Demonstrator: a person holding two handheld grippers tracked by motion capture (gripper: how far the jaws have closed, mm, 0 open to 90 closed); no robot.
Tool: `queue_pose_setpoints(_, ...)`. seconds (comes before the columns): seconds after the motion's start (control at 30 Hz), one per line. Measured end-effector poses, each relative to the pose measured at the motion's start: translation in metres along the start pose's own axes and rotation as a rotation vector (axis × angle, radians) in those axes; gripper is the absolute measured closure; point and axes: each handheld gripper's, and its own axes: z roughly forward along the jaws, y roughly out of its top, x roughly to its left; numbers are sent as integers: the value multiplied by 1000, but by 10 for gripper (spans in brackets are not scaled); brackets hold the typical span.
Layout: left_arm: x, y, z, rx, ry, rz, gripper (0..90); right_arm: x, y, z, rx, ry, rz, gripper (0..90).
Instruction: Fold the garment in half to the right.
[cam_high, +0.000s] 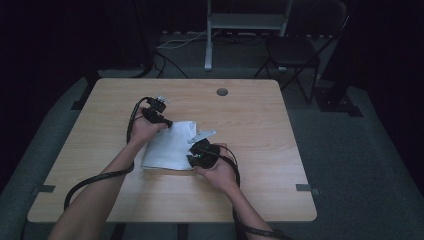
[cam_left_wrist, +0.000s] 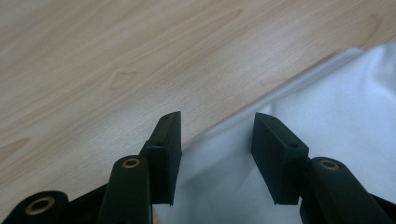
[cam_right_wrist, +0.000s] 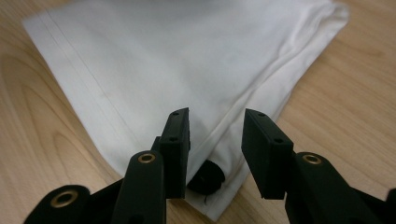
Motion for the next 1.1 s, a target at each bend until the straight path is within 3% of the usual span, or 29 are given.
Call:
queue_pose_setpoints(0.13,3,-7,-20,-4,-14,23,503,0,1,-4,-7,7,-1,607)
queue_pose_setpoints(0.2,3,-16,-29,0,-9,54,501,1,-2,-2,13,10,-9,605)
queue_pose_setpoints(0.33,6,-36,-49,-15,-32,64,501,2,-5,3,21,8,-8,606)
queue_pose_setpoints(0.53,-9,-84,-72,-20,-101,110,497,0,-8,4,22,10,26,608)
queue_pose_setpoints(0.7,-20,-110,-91,-48,-123,132,495,-2,-9,5,24,18,47,610)
queue_pose_setpoints(0.77,-26,-119,-93,-43,-129,147,495,-1,-9,5,22,17,47,612)
queue_pose_setpoints(0.87,-31,-128,-90,-31,-100,160,495,-1,-10,5,19,19,51,612)
queue_pose_setpoints(1.1,-31,-125,-77,-22,-83,157,496,-3,-9,6,20,14,56,611)
